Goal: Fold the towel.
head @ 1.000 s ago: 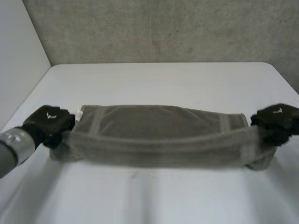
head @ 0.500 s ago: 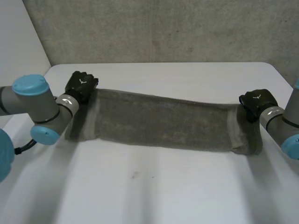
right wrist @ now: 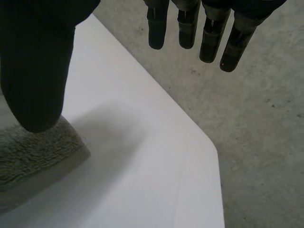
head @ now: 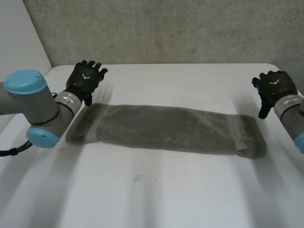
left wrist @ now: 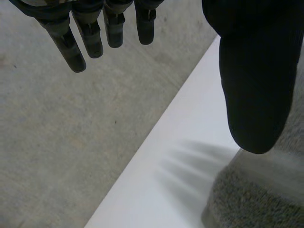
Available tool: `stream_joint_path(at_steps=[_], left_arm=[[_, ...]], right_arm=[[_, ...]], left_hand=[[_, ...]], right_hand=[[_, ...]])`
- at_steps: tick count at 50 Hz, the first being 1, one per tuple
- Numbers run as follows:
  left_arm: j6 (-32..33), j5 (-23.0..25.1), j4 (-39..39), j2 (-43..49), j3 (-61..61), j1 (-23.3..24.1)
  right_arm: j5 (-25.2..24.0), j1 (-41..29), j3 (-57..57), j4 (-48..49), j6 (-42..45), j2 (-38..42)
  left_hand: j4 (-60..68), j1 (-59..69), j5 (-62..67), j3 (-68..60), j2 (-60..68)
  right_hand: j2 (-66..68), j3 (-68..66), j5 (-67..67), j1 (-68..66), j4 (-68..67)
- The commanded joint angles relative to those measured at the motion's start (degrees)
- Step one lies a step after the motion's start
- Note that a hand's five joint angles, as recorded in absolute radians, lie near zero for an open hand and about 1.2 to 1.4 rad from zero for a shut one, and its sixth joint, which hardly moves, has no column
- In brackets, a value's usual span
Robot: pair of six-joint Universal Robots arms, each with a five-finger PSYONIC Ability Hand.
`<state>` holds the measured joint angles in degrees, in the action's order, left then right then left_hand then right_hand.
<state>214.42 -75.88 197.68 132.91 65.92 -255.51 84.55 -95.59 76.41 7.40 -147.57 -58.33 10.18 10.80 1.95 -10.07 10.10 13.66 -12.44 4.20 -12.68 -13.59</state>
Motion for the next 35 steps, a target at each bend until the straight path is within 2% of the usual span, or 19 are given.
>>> stream_joint_path(at_steps=[1,2,4,5,6,8,9,11,13,16,21,24,26,27,29,30,31,35], left_arm=[[-7.7,-0.1,-1.8,-12.8,13.6,0.1],[-7.7,-0.1,-1.8,-12.8,13.6,0.1],[-14.6,-0.1,-2.6,-17.0,17.5,-0.5],[-14.6,-0.1,-2.6,-17.1,17.5,-0.5],[-18.2,-0.4,-2.9,-18.4,18.6,-0.8],[-24.4,-2.6,-4.2,-20.2,20.4,-1.7],[-24.4,-2.6,-4.2,-20.2,20.4,-1.7],[-28.8,-6.1,-6.0,-22.0,22.0,-2.1],[-30.2,-7.9,-6.5,-22.3,22.8,-2.1],[-31.0,-10.2,-6.6,-22.4,24.2,-2.1],[-30.9,-10.6,-6.5,-22.6,26.5,-1.9],[-30.7,-10.7,-5.7,-22.8,27.7,-1.7],[-30.7,-10.7,-5.6,-22.8,27.9,-1.7],[-30.7,-10.7,-5.6,-22.8,28.1,-1.6],[-30.7,-10.7,-5.6,-22.8,28.2,-1.5],[-30.7,-10.7,-5.6,-22.8,28.3,-1.4],[-30.7,-10.7,-5.6,-22.8,28.3,-1.4],[-30.6,-10.7,-4.8,-22.7,28.9,-1.2]], right_arm=[[-0.6,0.1,8.2,-5.7,0.1,-8.1],[-0.7,0.1,9.6,-8.1,0.1,-8.7],[-0.8,0.1,10.9,-10.1,0.0,-9.2],[-1.2,0.3,12.3,-11.9,0.0,-9.6],[-1.4,0.8,13.8,-12.7,0.0,-10.0],[-1.8,1.6,15.3,-12.7,0.0,-10.4],[-2.6,2.6,16.8,-12.6,-0.1,-10.6],[-3.9,3.5,18.2,-12.4,-0.2,-10.7],[-5.3,3.9,19.3,-12.1,-0.3,-10.8],[-7.1,4.4,21.0,-10.0,-1.8,-10.5],[-8.9,5.8,22.3,-2.2,-7.1,-7.9],[-9.0,5.8,22.3,-0.8,-7.7,-6.8],[-9.0,5.9,22.3,1.1,-7.9,-5.6],[-9.0,5.9,22.3,1.1,-7.9,-5.6],[-9.0,6.6,21.9,2.2,-7.8,-4.8],[-9.0,6.6,21.9,2.2,-7.8,-4.8],[-9.0,7.3,21.7,2.6,-7.4,-4.2],[-9.0,8.6,21.0,2.9,-7.3,-3.5]], left_hand=[[-0.1,-0.8,-1.9,0.0,-0.1],[-0.1,-0.8,-1.9,0.0,-0.1],[0.0,-0.6,-1.7,-0.1,0.1],[0.0,-0.6,-1.7,-0.1,0.1],[0.9,0.2,-0.9,-1.0,0.9],[1.2,0.6,-0.6,-1.3,1.3],[1.2,0.6,-0.6,-1.3,1.3],[1.2,0.6,-0.6,-1.3,1.3],[1.2,0.6,-0.6,-1.3,1.3],[1.0,0.4,-0.7,-1.2,1.1],[0.5,-0.1,-1.2,-0.6,0.6],[0.5,-0.1,-1.2,-0.6,0.6],[0.4,-0.3,-1.4,-0.5,0.5],[0.2,-0.4,-1.6,-0.3,0.3],[0.2,-0.4,-1.6,-0.3,0.3],[0.0,-0.6,-1.7,-0.1,0.1],[0.0,-0.6,-1.7,-0.1,0.1],[0.0,-0.6,-1.7,-0.1,0.1]], right_hand=[[-3.7,2.4,-4.2,2.7,3.6],[-3.7,2.4,-4.2,2.7,3.6],[-3.7,2.4,-4.2,2.7,3.6],[-3.7,2.4,-4.2,2.7,3.6],[-3.7,2.4,-4.2,2.7,3.6],[-3.7,2.4,-4.2,2.7,3.6],[-3.7,2.4,-4.2,2.7,3.6],[-3.7,2.4,-4.2,2.7,3.6],[-3.7,2.4,-4.2,2.7,3.6],[0.3,-1.5,-0.3,-1.3,-0.4],[15.4,-16.6,14.9,-16.4,-15.5],[19.6,-20.9,19.1,-20.6,-19.7],[32.5,-33.7,32.0,-33.5,-32.6],[32.6,-33.8,32.0,-33.6,-32.7],[53.2,-54.4,52.6,-54.2,-53.2],[53.3,-54.5,52.7,-54.3,-53.3],[66.2,-67.4,65.7,-67.2,-66.3],[66.3,-67.6,65.8,-67.3,-66.4]])
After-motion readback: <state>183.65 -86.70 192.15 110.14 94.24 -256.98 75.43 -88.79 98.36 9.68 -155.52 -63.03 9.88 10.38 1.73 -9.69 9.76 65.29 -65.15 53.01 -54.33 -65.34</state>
